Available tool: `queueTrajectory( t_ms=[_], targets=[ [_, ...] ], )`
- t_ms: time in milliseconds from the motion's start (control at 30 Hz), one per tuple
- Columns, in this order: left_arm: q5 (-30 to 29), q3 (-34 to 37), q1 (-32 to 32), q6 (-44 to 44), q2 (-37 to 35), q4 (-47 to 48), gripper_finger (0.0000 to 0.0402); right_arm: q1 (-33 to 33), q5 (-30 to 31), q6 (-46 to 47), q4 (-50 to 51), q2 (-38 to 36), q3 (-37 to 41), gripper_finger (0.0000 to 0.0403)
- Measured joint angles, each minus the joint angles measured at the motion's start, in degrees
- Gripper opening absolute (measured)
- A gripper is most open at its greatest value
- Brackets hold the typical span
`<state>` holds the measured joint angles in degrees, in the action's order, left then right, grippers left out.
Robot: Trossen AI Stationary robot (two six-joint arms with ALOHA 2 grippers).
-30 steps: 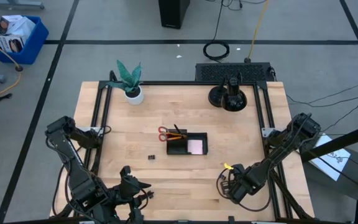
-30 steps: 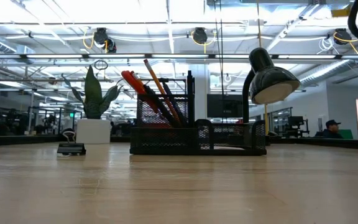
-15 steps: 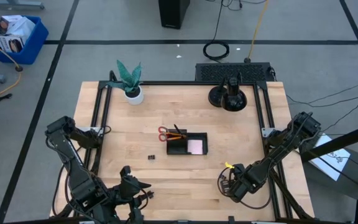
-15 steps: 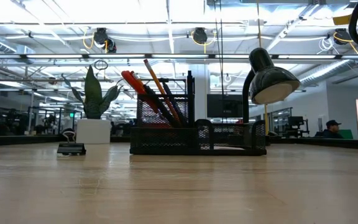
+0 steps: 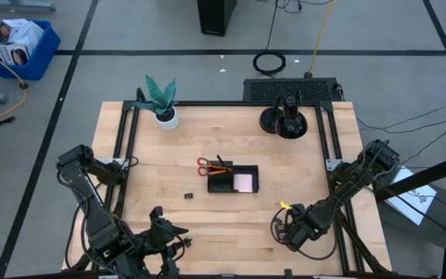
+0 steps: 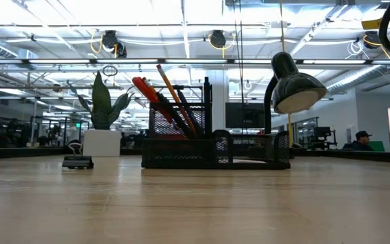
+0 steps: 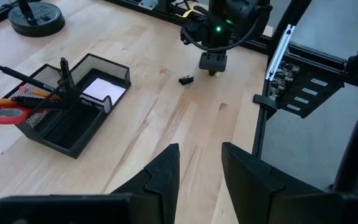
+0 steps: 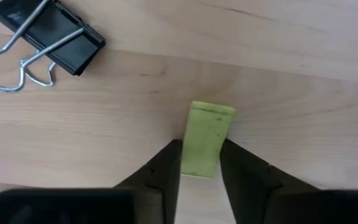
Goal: Pick and place office supplies into organizer
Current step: Put the green eraser into the desk organizer
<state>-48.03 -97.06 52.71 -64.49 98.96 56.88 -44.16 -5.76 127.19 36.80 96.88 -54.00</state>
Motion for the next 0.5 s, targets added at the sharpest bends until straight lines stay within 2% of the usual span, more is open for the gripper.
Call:
queueTrajectory(
  t_ms=[233, 500],
  targets=[
    [0.0, 0.0, 0.0, 0.0, 0.0, 0.0, 0.0124, 0.0, 0.0, -2.0, -0.1, 0.0, 0.0, 0.0045],
    [0.0, 0.0, 0.0, 0.0, 0.0, 0.0, 0.0124, 0.0, 0.0, -3.8, -0.2, -1.2, 0.1, 0.0036]
  ],
)
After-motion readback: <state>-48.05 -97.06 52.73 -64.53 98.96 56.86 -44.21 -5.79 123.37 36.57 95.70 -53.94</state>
